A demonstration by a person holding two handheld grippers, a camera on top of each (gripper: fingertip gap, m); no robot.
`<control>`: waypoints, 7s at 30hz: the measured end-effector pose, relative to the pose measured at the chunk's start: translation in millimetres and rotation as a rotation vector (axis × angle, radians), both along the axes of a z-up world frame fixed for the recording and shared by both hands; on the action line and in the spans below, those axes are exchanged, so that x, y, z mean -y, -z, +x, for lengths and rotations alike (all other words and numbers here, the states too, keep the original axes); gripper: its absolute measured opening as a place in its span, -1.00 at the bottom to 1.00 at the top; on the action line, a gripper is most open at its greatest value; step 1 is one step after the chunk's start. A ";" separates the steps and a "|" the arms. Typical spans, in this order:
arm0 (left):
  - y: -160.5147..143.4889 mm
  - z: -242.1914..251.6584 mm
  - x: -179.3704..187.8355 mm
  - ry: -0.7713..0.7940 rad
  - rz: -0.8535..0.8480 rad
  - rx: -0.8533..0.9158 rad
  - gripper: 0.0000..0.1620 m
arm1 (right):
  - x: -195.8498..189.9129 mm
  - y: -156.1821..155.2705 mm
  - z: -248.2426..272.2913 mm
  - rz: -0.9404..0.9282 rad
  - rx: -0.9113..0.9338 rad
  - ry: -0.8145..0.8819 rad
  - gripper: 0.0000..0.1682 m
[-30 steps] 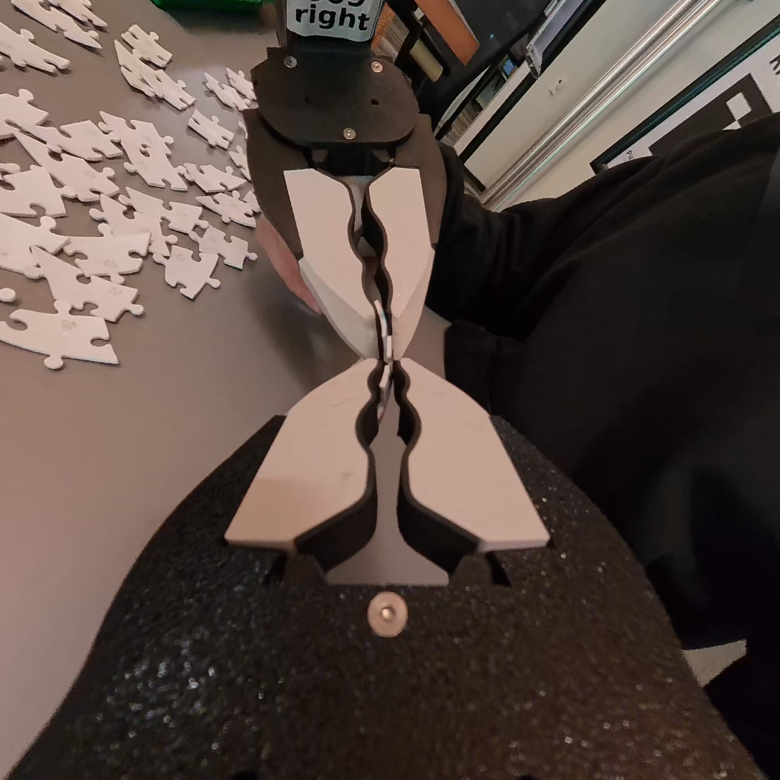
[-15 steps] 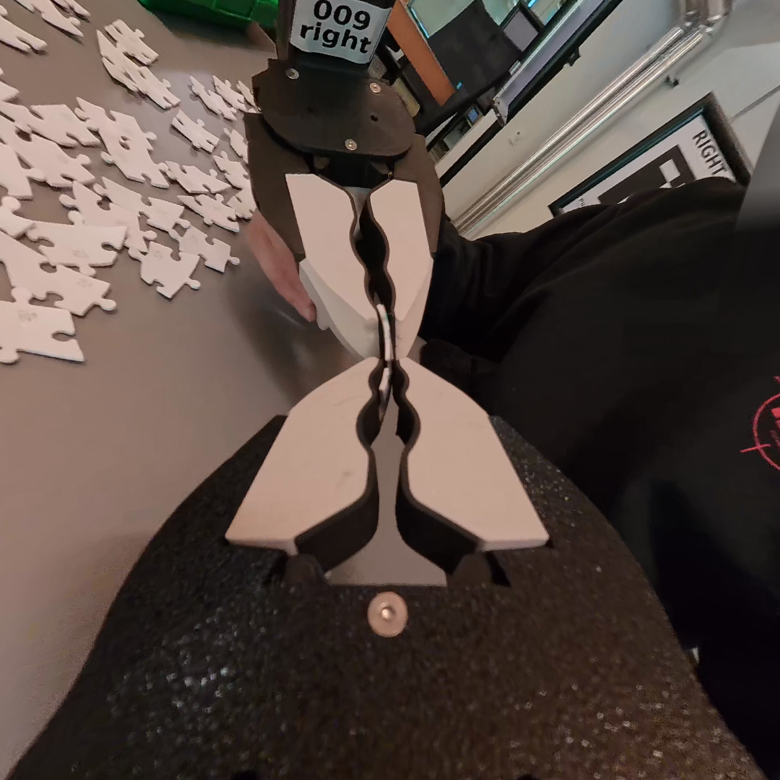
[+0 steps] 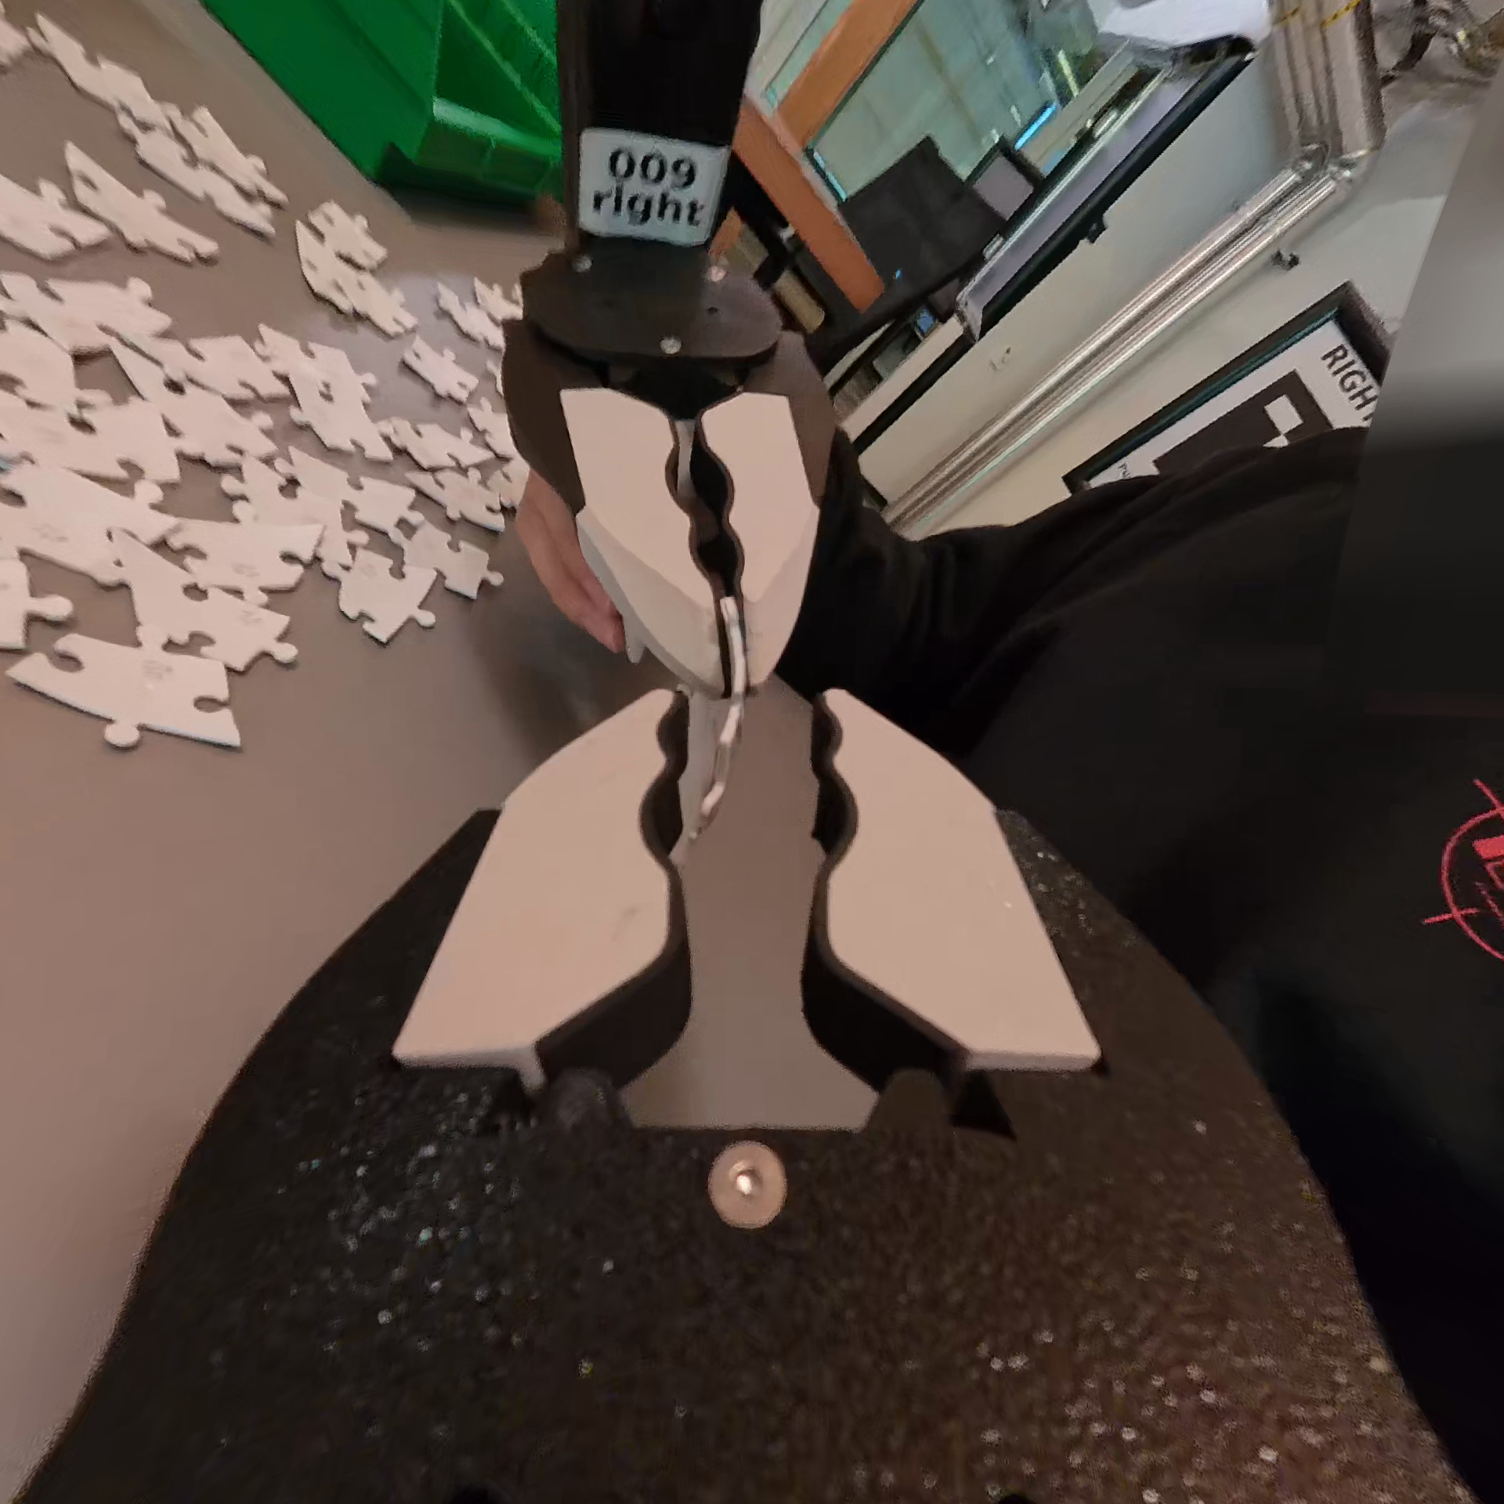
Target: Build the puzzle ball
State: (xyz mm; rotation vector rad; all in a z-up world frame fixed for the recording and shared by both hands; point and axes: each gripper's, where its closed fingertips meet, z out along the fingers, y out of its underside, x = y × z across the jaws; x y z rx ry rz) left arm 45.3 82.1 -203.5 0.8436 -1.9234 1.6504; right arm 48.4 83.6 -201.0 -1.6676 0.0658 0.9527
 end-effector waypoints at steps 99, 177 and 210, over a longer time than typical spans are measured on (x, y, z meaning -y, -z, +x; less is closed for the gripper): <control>-2.8 -25.9 10.9 0.321 0.162 0.148 -0.87 | 6.5 -24.8 -3.3 0.100 -0.358 -0.105 -0.96; -35.3 16.6 4.4 -0.016 -0.048 0.088 -0.98 | 4.3 -33.0 13.6 0.196 -0.087 0.097 -0.96; -36.0 19.5 -0.3 -0.077 -0.141 0.057 -0.99 | 2.9 -37.4 19.4 0.215 -0.135 0.119 -0.97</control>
